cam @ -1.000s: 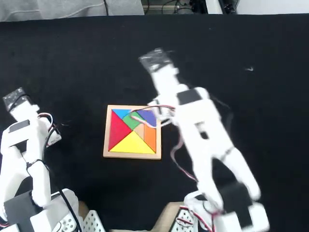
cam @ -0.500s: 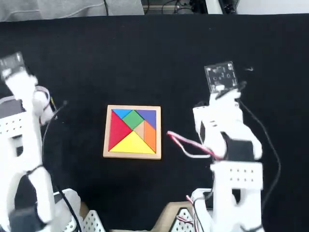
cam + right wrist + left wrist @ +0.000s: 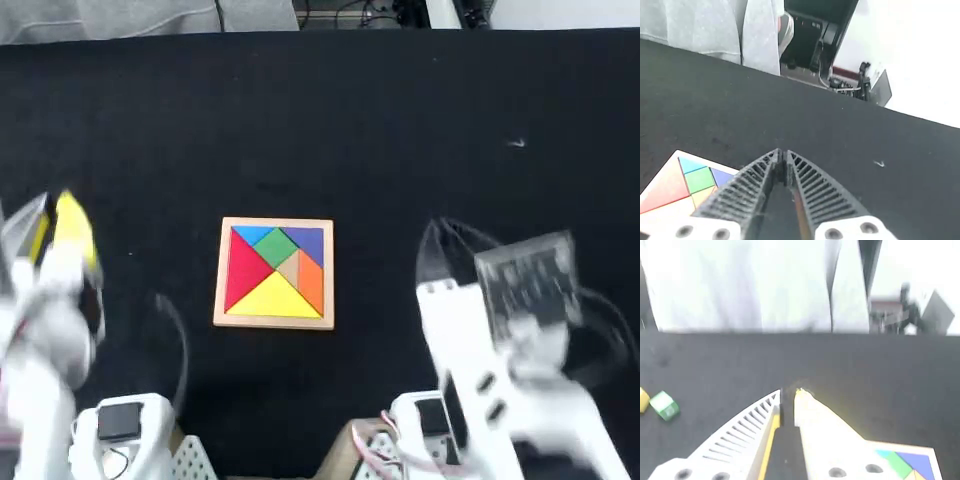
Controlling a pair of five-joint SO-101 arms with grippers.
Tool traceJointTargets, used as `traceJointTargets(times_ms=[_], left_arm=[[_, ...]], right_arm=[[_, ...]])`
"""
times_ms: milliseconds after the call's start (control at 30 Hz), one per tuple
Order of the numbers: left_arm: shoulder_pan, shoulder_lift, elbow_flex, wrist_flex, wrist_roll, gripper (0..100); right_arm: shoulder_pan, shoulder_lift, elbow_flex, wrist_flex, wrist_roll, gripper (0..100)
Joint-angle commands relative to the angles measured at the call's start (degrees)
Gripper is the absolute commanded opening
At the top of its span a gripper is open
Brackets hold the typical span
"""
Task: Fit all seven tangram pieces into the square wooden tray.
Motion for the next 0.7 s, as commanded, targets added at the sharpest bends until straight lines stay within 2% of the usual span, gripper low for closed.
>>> traceJointTargets(times_ms=[0, 100, 167, 367, 667], left_arm=[[0.92, -22.24, 11.91, -1.67, -2.02, 7], [1.19, -34.9, 25.27, -5.19, -5.54, 7], [1.01, -36.31, 31.52, -6.68, -6.59, 7], [1.8, -34.29, 36.26, -5.1, -1.93, 7], [1.63, -35.43, 43.21, -10.55, -1.76, 7]], right_arm=[[-0.7, -4.18, -3.91, 3.43, 0.18, 1.1], [-0.7, -9.71, -1.89, 4.48, 0.18, 1.1], [-0.7, -14.46, 0.66, 4.57, 0.18, 1.1], [-0.7, -32.92, 12.44, 2.11, 0.44, 1.1], [-0.62, -31.87, 18.33, -2.2, 0.62, 1.1]])
